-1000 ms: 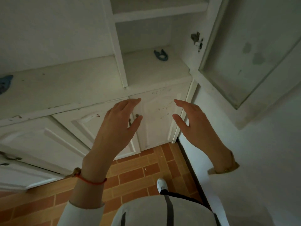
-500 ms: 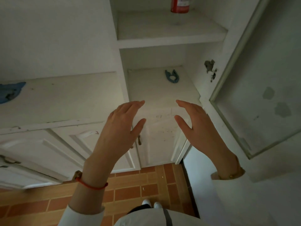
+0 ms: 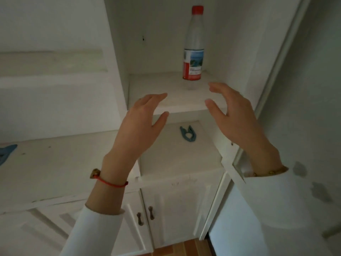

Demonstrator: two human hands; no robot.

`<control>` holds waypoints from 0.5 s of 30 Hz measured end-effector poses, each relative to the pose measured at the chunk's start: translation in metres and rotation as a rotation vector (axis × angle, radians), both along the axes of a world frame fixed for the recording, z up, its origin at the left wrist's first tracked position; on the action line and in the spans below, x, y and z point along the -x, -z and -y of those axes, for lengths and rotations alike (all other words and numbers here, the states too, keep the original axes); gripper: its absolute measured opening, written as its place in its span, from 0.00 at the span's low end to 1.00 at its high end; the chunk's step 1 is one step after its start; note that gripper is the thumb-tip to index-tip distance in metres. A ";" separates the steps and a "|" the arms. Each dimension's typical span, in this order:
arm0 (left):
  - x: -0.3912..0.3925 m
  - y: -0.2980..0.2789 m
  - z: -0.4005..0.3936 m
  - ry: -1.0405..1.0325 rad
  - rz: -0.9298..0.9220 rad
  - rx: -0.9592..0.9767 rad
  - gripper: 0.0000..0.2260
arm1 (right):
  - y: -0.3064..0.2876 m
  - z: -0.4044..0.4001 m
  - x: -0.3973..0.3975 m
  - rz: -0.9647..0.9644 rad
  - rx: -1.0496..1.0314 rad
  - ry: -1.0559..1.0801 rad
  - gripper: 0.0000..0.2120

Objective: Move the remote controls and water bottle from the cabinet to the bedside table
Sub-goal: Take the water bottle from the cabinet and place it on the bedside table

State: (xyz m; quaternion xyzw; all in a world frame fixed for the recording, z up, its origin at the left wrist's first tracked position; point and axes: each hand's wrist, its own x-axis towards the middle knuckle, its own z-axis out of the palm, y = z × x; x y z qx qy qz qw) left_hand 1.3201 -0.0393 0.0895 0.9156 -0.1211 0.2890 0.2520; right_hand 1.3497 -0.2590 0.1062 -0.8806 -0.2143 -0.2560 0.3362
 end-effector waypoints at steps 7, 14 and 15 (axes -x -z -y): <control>-0.092 -0.041 0.013 -0.018 0.051 0.083 0.19 | -0.061 -0.011 -0.083 0.108 -0.071 0.040 0.19; -0.165 -0.036 0.023 -0.063 -0.170 0.068 0.25 | -0.089 -0.026 -0.163 0.064 -0.046 0.109 0.24; -0.171 -0.035 0.024 -0.061 -0.196 0.063 0.27 | -0.091 -0.028 -0.169 0.051 -0.055 0.108 0.25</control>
